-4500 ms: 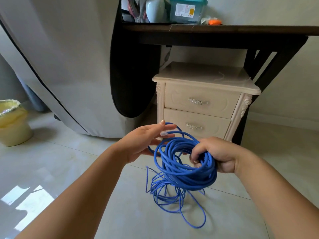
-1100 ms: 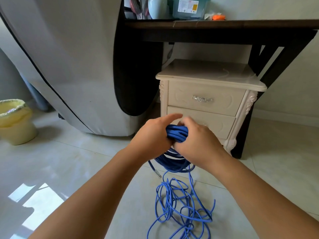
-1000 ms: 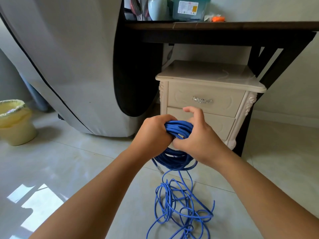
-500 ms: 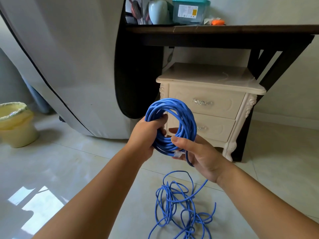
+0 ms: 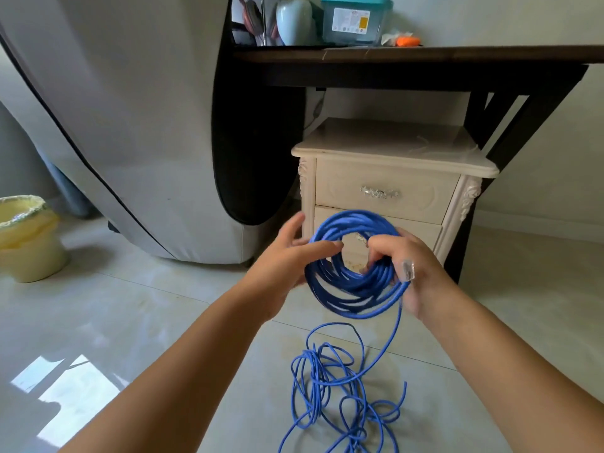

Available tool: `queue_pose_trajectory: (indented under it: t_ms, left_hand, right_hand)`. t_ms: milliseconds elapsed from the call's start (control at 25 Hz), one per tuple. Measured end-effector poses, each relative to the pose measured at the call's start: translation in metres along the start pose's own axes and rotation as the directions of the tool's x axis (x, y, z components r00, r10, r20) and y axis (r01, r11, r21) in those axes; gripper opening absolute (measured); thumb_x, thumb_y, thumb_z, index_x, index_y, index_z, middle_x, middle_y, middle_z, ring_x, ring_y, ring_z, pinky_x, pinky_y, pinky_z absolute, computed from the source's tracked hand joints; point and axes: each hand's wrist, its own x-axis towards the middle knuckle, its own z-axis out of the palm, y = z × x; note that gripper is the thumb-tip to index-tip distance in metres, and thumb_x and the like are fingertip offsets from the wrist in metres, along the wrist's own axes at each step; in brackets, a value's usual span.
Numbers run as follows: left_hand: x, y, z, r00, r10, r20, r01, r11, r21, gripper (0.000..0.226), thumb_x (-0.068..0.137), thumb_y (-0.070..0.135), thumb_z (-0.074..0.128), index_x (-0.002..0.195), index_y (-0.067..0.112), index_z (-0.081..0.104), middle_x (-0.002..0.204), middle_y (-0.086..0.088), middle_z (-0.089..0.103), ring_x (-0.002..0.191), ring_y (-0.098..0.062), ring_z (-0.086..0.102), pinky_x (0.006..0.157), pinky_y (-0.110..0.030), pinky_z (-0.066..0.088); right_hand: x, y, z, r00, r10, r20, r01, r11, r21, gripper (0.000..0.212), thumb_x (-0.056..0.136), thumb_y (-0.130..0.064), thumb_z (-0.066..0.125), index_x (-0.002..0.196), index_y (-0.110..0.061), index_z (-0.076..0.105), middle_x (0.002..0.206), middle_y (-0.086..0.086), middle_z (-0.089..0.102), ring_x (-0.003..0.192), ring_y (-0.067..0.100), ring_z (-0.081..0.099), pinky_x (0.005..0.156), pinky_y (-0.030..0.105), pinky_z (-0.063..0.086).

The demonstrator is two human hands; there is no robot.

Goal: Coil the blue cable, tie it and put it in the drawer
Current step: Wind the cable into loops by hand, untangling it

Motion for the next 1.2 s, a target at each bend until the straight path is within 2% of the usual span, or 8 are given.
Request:
queue_pose_trajectory:
  t_ms: [160, 280, 440, 560, 640, 800, 1000, 1200]
  left_hand:
    - [0.004, 0.000, -0.006, 0.957, 0.244, 0.158, -0.290, 0.836, 0.465, 0.100, 0.078, -0.002, 0.074, 0.152, 0.044, 0.024, 0.145, 0.011, 0.043, 0.111, 0.012, 0.054, 0.085, -0.017, 0.050]
    - [0.011, -0.008, -0.005, 0.958, 0.197, 0.210, -0.283, 0.775, 0.566, 0.076, 0.079, 0.001, 0.072, 0.142, 0.032, 0.045, 0.115, 0.007, 0.064, 0.087, 0.001, 0.067, 0.084, -0.027, 0.059]
    - [0.018, -0.012, -0.005, 0.994, 0.106, 0.038, -0.111, 0.867, 0.485, 0.009, 0.090, 0.008, 0.062, 0.096, 0.014, 0.066, 0.070, -0.006, 0.064, 0.062, -0.015, 0.062, 0.074, -0.044, 0.057]
    - [0.017, -0.009, -0.006, 0.991, 0.057, -0.125, -0.019, 0.959, 0.283, 0.011, 0.091, 0.008, 0.059, 0.082, 0.014, 0.060, 0.061, -0.004, 0.056, 0.055, -0.016, 0.055, 0.060, -0.034, 0.047]
    - [0.016, -0.008, -0.009, 0.974, -0.002, -0.225, 0.037, 0.988, 0.151, 0.014, 0.092, 0.007, 0.058, 0.080, 0.014, 0.057, 0.065, -0.004, 0.052, 0.054, -0.014, 0.052, 0.059, -0.031, 0.044]
    - [0.012, -0.010, 0.000, 0.945, -0.086, -0.317, 0.103, 0.994, 0.036, 0.012, 0.094, 0.010, 0.056, 0.084, 0.016, 0.055, 0.071, -0.004, 0.051, 0.059, -0.015, 0.054, 0.055, -0.027, 0.044]
    - [0.006, -0.012, 0.012, 0.963, -0.099, -0.252, 0.088, 0.995, -0.057, 0.001, 0.095, 0.012, 0.057, 0.096, 0.013, 0.056, 0.067, -0.003, 0.057, 0.061, -0.015, 0.056, 0.062, -0.030, 0.051]
    - [-0.001, -0.014, 0.011, 0.997, -0.045, -0.070, 0.044, 0.999, -0.004, 0.010, 0.093, 0.011, 0.061, 0.103, 0.010, 0.059, 0.070, 0.000, 0.067, 0.079, -0.019, 0.065, 0.087, -0.038, 0.056]
  right_hand:
    - [-0.005, 0.002, 0.000, 0.988, -0.033, 0.153, 0.088, 0.924, -0.372, 0.030, 0.048, -0.014, 0.058, 0.076, -0.004, 0.055, 0.059, 0.002, 0.048, 0.056, 0.020, 0.044, 0.055, 0.032, 0.037]
    - [-0.005, -0.003, 0.008, 0.970, -0.002, 0.243, 0.096, 0.921, -0.376, 0.030, 0.057, -0.017, 0.066, 0.086, -0.018, 0.059, 0.067, -0.003, 0.056, 0.059, 0.016, 0.052, 0.058, 0.033, 0.045]
    - [-0.002, -0.003, -0.004, 0.943, 0.039, 0.330, 0.031, 0.979, -0.202, 0.064, 0.074, -0.064, 0.065, 0.131, -0.042, 0.047, 0.108, -0.004, 0.071, 0.096, 0.013, 0.070, 0.096, 0.040, 0.052]
    - [0.001, -0.002, -0.017, 0.897, 0.095, 0.431, -0.039, 0.990, -0.137, 0.080, 0.070, -0.086, 0.040, 0.130, -0.036, 0.057, 0.110, 0.003, 0.073, 0.102, 0.027, 0.066, 0.092, 0.047, 0.052]
    - [-0.001, 0.002, -0.020, 0.867, 0.124, 0.482, -0.048, 0.985, -0.167, 0.092, 0.060, -0.090, 0.054, 0.135, -0.037, 0.052, 0.116, 0.001, 0.071, 0.105, 0.024, 0.067, 0.095, 0.050, 0.052]
    - [-0.011, 0.010, -0.004, 0.916, 0.146, 0.375, -0.064, 0.973, -0.221, 0.104, 0.056, -0.060, 0.080, 0.144, -0.045, 0.028, 0.107, -0.006, 0.073, 0.101, 0.019, 0.071, 0.079, 0.039, 0.058]
    - [-0.009, 0.017, 0.006, 0.982, 0.106, 0.157, -0.128, 0.983, 0.135, 0.009, 0.086, -0.015, 0.064, 0.094, -0.019, 0.063, 0.082, 0.003, 0.068, 0.080, 0.020, 0.068, 0.080, 0.041, 0.054]
    - [-0.004, 0.014, 0.005, 0.997, 0.082, -0.008, -0.081, 0.995, 0.063, 0.029, 0.081, 0.008, 0.060, 0.092, -0.019, 0.058, 0.066, 0.001, 0.063, 0.067, 0.020, 0.066, 0.076, 0.039, 0.052]
